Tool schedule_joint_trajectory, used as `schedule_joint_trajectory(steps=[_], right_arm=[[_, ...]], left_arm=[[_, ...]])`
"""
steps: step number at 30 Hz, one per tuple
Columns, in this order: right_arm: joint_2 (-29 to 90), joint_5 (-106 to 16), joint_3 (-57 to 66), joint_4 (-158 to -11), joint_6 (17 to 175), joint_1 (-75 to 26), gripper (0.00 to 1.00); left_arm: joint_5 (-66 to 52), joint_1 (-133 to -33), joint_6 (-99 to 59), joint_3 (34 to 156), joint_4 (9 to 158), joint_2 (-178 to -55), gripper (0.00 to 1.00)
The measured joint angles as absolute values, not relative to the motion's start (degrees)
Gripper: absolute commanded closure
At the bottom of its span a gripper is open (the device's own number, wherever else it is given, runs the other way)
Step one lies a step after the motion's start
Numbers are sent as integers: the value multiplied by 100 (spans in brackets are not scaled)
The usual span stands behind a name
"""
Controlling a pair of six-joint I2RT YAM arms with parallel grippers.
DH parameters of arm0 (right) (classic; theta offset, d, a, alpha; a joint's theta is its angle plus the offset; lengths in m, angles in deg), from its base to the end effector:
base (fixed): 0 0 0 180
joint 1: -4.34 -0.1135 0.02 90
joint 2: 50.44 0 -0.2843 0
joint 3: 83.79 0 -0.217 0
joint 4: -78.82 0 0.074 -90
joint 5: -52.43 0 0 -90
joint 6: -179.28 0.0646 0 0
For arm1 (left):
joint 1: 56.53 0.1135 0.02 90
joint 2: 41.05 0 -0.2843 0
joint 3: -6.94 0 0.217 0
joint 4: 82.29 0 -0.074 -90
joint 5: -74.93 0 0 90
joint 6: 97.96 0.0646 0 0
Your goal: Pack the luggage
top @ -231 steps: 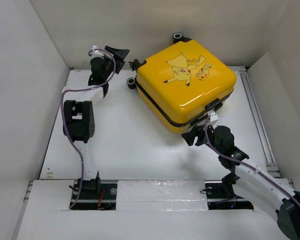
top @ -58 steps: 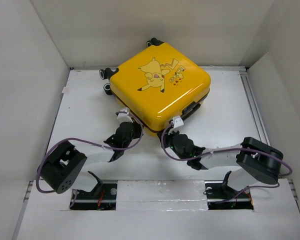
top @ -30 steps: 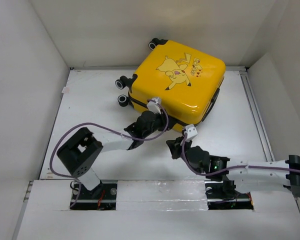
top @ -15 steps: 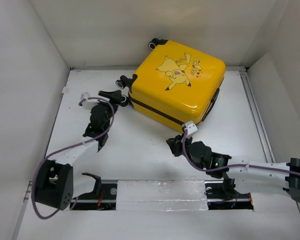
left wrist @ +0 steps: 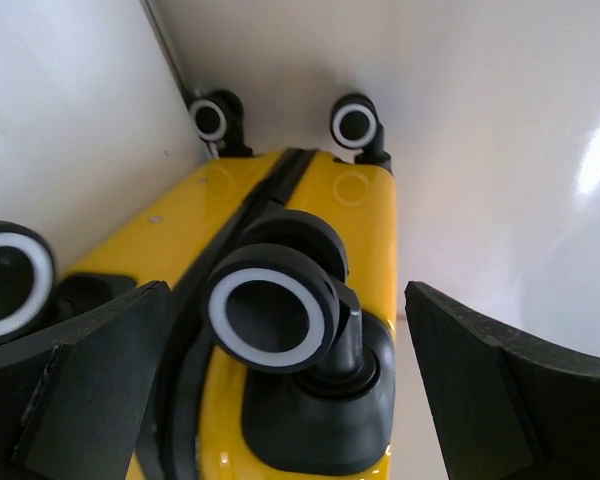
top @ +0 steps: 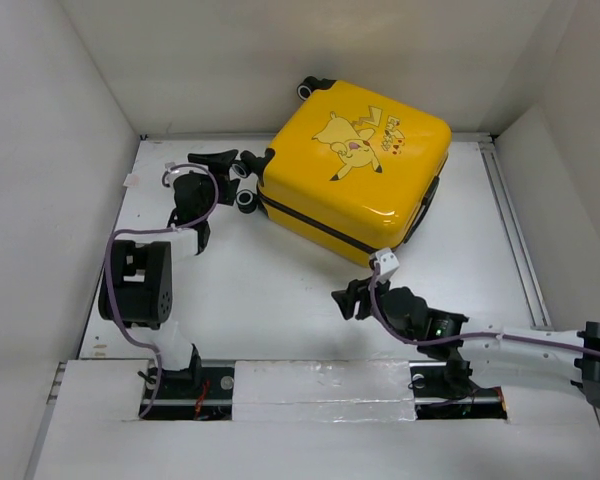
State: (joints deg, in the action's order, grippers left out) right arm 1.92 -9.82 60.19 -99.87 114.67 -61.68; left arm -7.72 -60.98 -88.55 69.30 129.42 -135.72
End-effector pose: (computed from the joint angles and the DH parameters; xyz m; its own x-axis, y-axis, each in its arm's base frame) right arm 0.1005 0.1519 0.2378 -0.3807 0.0778 -0.9214 -0.5148 0.8100 0.2811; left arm 0.3629 -0.0365 0.2794 -0.2034 -0.9656 -0.1622 0.0231 0.1608 -0.9867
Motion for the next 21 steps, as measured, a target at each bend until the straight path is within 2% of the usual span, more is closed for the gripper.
schedule_joint_trajectory(steps=[3,5,9,12,16,21], right_arm=[[111,-951,6056,-9901,11548,-6166,35],[39,-923,6118,-9882,11663,-6122,31],[-86,-883,6323,-9803,11952,-5773,30],[-164,-840,6389,-9617,12068,-5351,29],[-477,-846,6347,-9373,12022,-4728,29],[-658,-1085,6107,-9252,11816,-3639,29]], left_arm=[[-485,-6106,-9144,7072,13204,-13847,2],[-339,-6130,-9334,7188,13357,-14051,6],[-184,-6174,-9752,7271,13713,-14385,13],[-136,-6216,-10029,7328,13958,-14612,19],[-98,-6266,-10287,7472,14135,-14796,21],[-94,-6292,-10355,7640,14190,-14824,36]])
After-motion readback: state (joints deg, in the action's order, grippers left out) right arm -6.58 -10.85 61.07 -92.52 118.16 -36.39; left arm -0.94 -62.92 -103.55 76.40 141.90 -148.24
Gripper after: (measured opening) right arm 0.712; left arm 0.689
